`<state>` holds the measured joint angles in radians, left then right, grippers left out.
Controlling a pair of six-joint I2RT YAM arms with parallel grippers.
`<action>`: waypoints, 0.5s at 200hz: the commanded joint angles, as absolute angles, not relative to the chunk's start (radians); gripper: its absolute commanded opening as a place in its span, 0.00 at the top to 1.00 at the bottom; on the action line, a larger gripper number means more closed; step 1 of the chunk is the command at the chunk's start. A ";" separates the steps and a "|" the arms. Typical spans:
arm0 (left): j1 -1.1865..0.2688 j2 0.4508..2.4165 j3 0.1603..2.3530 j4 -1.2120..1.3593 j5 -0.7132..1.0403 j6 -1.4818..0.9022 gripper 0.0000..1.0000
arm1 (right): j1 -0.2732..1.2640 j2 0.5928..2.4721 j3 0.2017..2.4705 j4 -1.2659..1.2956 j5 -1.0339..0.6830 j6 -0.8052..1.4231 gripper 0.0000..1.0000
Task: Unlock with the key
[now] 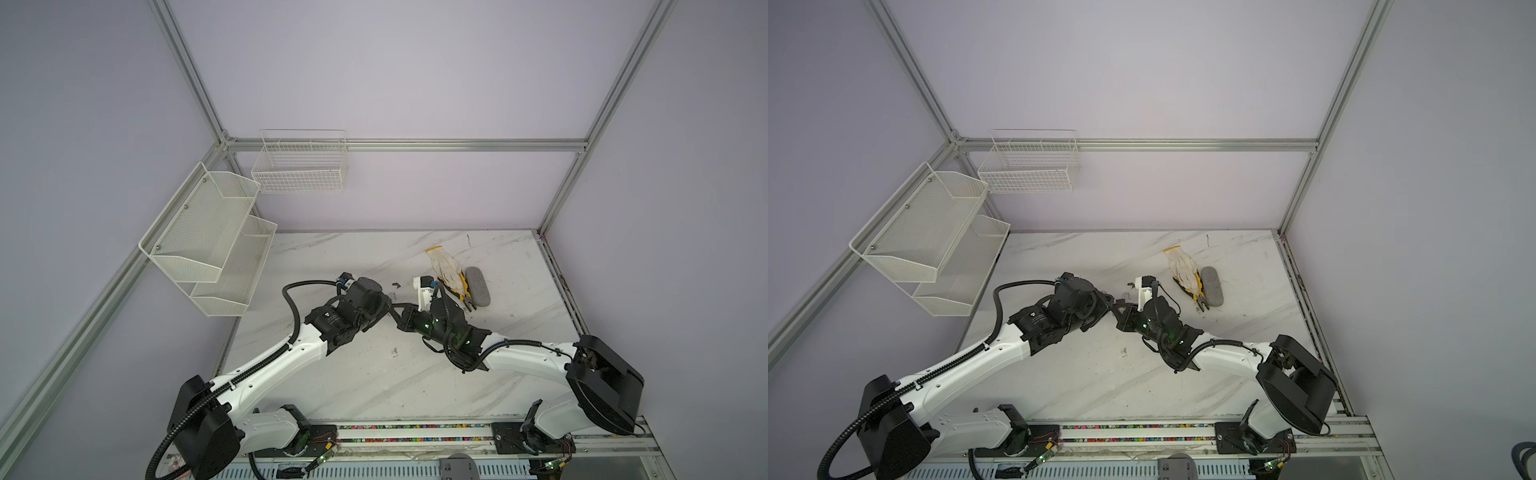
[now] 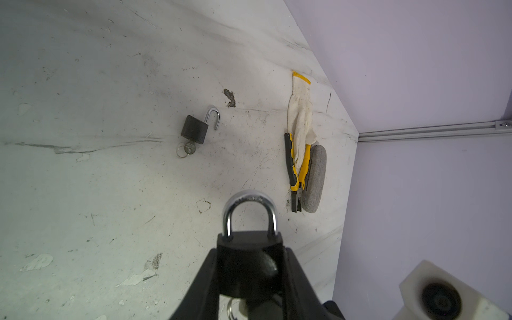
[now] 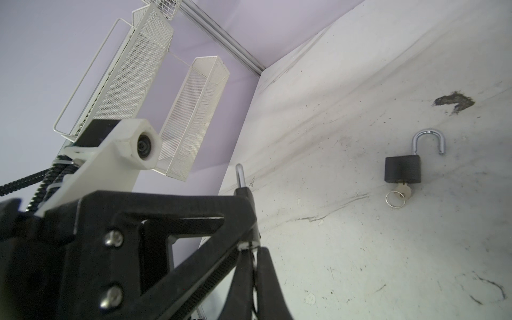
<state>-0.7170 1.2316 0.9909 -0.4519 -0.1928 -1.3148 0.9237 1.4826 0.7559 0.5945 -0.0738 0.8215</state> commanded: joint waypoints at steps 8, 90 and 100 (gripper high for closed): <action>-0.734 1.184 0.994 -0.431 -0.209 -1.278 1.00 | 0.919 1.431 0.742 0.612 -0.085 0.804 0.85; -0.732 1.158 0.983 -0.429 -0.244 -1.267 1.00 | 0.898 1.385 0.707 0.607 -0.175 0.848 0.72; -0.733 1.158 0.984 -0.427 -0.242 -1.266 1.00 | 0.897 1.390 0.711 0.613 -0.182 0.845 0.75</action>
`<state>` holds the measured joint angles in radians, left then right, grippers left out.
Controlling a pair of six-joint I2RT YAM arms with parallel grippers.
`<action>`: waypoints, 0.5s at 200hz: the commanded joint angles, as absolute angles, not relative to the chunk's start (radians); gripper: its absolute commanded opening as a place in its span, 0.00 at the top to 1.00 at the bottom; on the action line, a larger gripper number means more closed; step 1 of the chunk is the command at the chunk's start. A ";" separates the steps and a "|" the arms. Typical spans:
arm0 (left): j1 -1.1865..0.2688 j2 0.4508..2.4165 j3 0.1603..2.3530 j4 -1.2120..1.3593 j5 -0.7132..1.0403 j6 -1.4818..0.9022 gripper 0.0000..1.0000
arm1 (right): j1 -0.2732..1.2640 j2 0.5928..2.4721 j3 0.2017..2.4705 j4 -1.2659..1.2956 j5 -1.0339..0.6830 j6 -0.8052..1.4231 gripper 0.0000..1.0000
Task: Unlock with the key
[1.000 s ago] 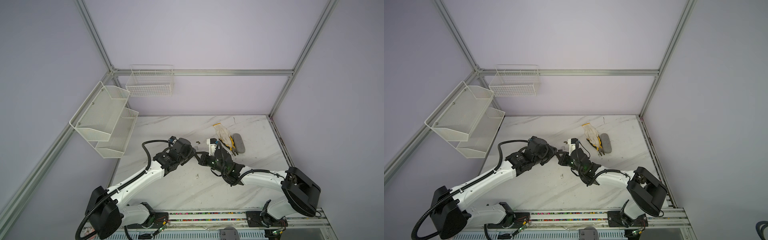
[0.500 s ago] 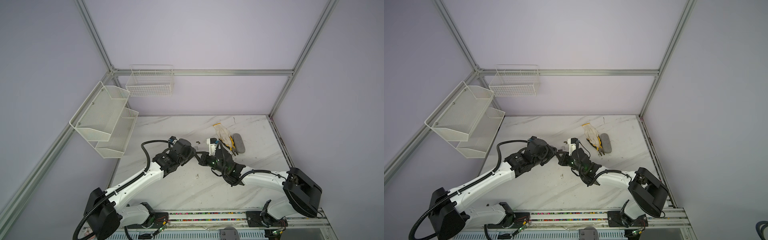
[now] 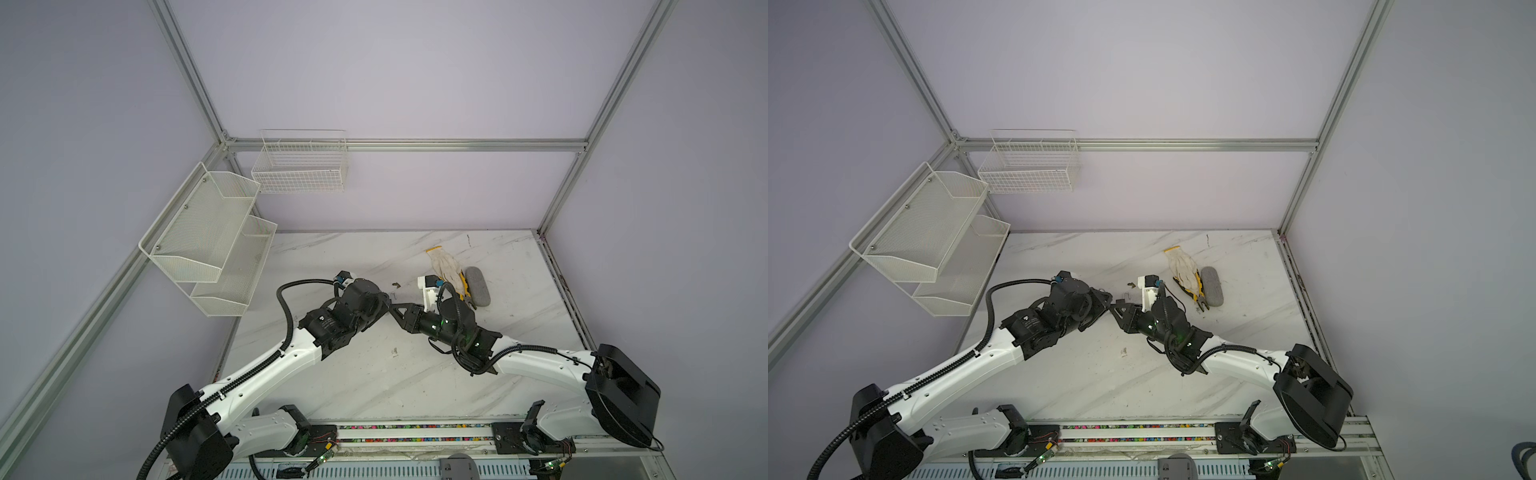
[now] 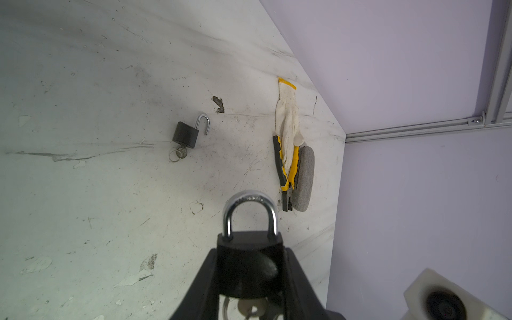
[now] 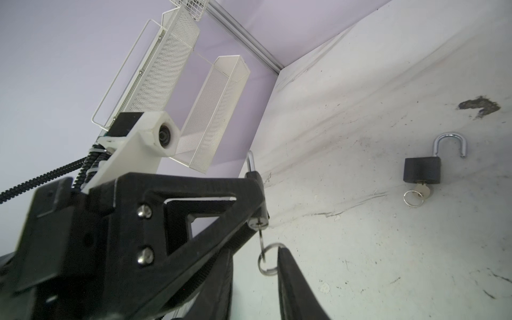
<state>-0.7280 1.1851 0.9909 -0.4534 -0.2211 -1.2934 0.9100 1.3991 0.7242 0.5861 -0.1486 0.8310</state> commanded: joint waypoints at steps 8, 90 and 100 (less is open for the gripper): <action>-0.733 1.157 0.985 -0.428 -0.242 -1.265 1.00 | 0.893 1.396 0.713 0.613 -0.183 0.846 0.77; -0.733 1.161 0.997 -0.422 -0.225 -1.264 1.00 | 0.888 1.443 0.719 0.659 -0.221 0.844 0.84; -0.733 1.164 1.000 -0.422 -0.219 -1.262 1.00 | 0.887 1.449 0.724 0.658 -0.221 0.840 0.86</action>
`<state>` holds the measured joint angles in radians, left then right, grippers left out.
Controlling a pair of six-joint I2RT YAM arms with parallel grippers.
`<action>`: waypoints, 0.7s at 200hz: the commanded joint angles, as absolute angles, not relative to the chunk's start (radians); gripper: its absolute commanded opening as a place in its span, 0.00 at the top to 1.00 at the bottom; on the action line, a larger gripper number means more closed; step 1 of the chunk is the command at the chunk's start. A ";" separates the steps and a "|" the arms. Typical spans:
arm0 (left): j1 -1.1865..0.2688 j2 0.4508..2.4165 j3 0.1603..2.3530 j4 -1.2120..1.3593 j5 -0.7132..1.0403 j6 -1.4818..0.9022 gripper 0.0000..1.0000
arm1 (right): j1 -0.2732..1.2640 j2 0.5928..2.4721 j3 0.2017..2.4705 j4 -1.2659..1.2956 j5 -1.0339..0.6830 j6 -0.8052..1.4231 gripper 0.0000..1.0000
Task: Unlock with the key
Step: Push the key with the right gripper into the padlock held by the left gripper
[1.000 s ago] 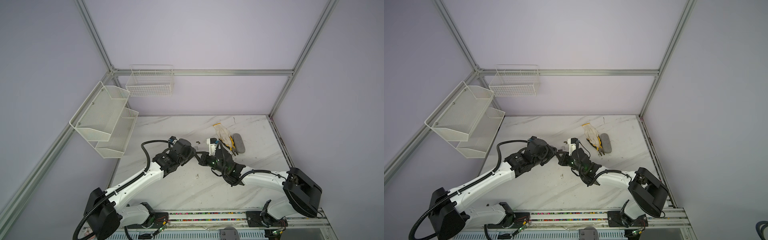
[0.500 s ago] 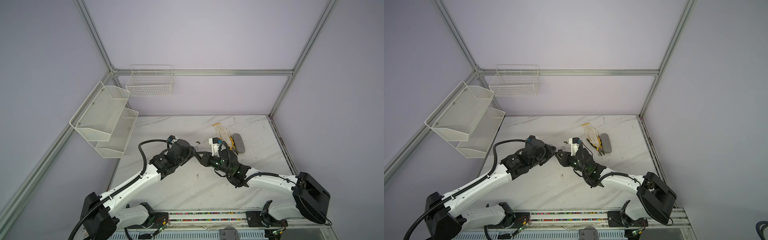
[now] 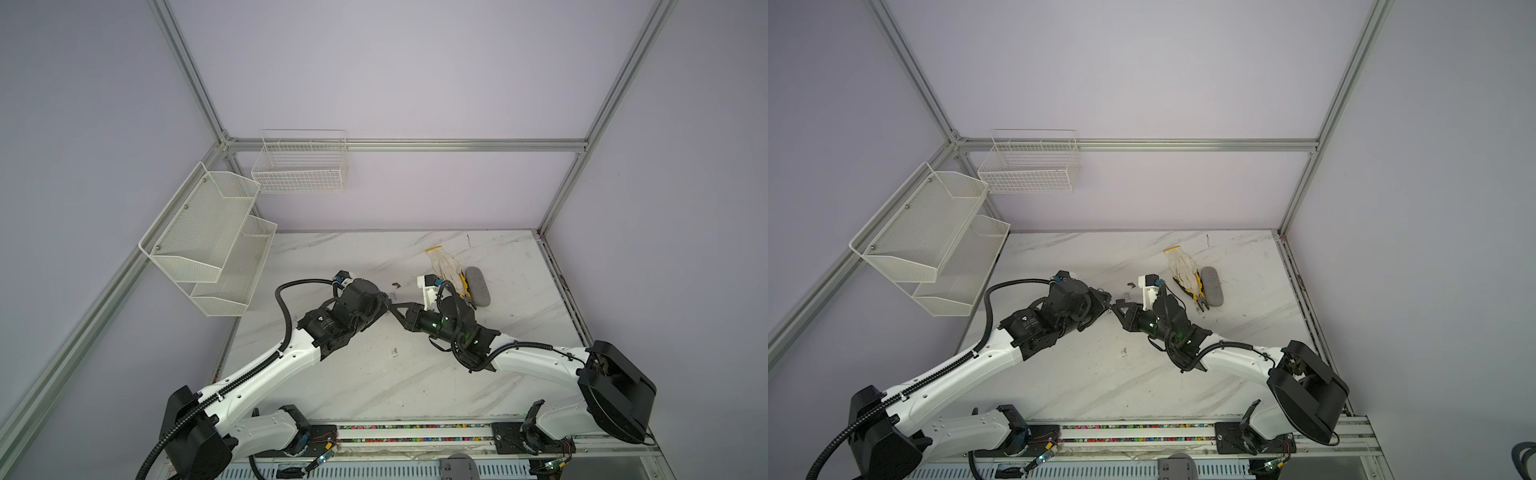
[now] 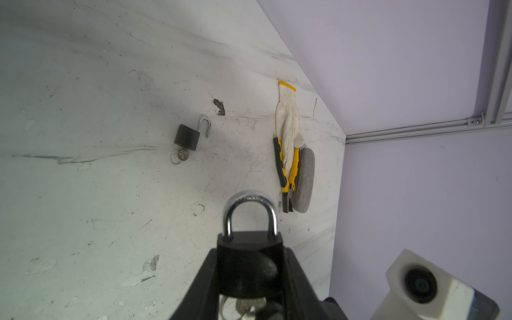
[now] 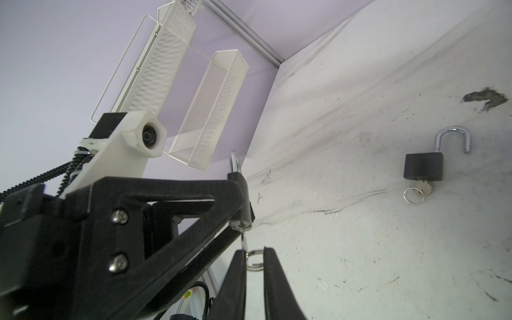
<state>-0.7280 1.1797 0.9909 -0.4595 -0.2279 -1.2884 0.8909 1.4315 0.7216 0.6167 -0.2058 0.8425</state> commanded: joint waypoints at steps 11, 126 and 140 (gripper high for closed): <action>-0.733 1.166 1.002 -0.422 -0.216 -1.261 1.00 | 0.888 1.454 0.731 0.662 -0.224 0.840 0.88; -0.733 1.169 1.001 -0.415 -0.228 -1.250 1.00 | 0.888 1.466 0.718 0.705 -0.268 0.843 0.86; -0.733 1.166 1.003 -0.414 -0.224 -1.250 1.00 | 0.887 1.478 0.724 0.699 -0.271 0.842 0.90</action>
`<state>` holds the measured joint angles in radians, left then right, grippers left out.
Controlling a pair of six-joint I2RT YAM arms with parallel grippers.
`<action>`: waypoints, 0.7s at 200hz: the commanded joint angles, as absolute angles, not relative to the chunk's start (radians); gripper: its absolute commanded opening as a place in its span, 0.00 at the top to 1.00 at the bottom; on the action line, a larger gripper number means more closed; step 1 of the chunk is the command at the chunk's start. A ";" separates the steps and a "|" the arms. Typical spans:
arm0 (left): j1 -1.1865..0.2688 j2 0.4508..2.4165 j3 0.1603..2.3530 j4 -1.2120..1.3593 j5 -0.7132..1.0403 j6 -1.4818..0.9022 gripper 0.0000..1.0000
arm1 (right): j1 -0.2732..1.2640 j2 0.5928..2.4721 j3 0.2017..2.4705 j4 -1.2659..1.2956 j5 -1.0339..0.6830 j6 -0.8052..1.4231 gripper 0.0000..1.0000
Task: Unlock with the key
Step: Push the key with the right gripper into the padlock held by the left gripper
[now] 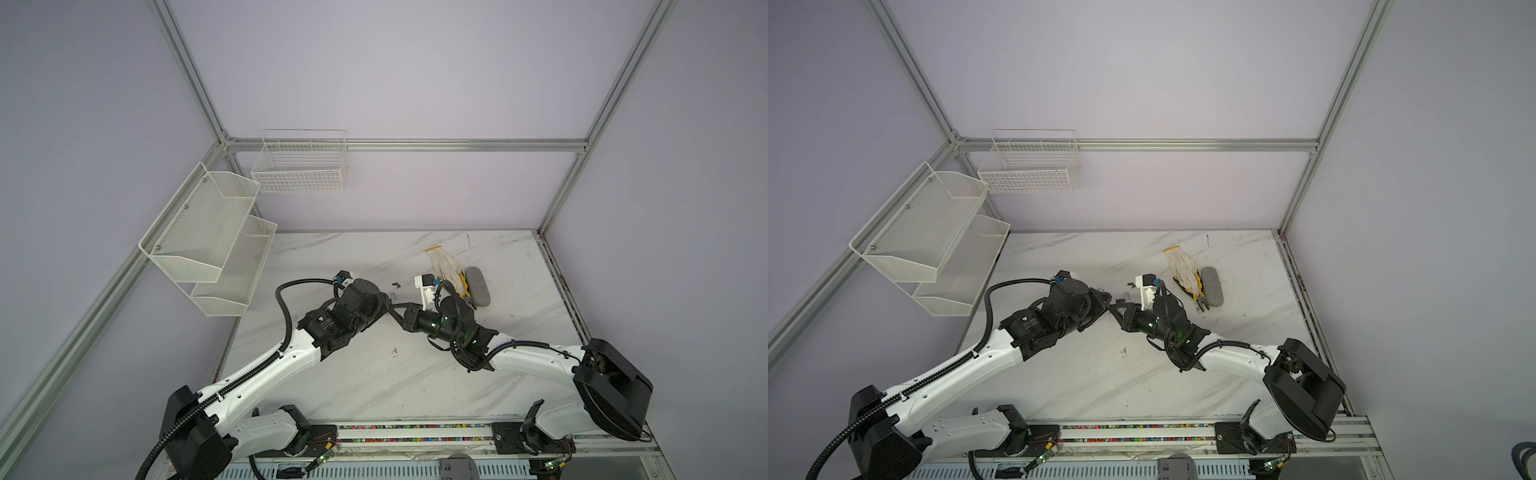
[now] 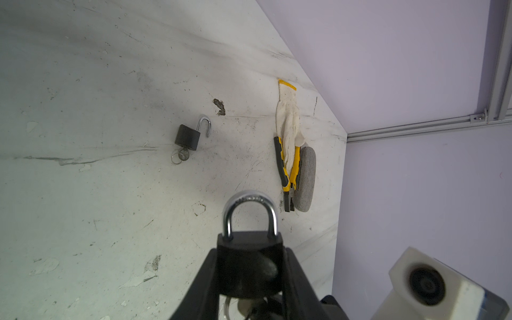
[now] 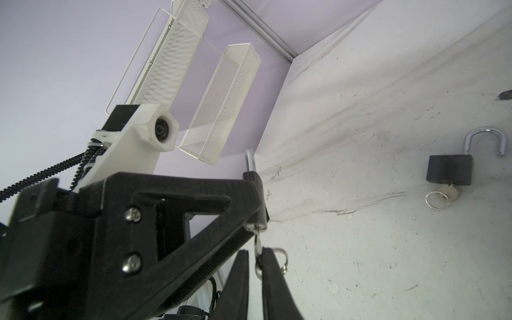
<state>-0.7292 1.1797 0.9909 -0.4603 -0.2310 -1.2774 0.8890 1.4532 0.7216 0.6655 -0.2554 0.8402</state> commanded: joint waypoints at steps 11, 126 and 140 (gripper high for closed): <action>-0.733 1.166 1.003 -0.414 -0.220 -1.250 1.00 | 0.888 1.479 0.723 0.701 -0.267 0.841 0.91; -0.769 1.171 1.001 -0.379 -0.120 -1.232 1.00 | 0.888 1.494 0.796 0.683 -0.218 0.826 0.96; -0.765 1.169 0.989 -0.354 -0.156 -1.216 1.00 | 0.888 1.484 0.795 0.661 -0.219 0.821 0.93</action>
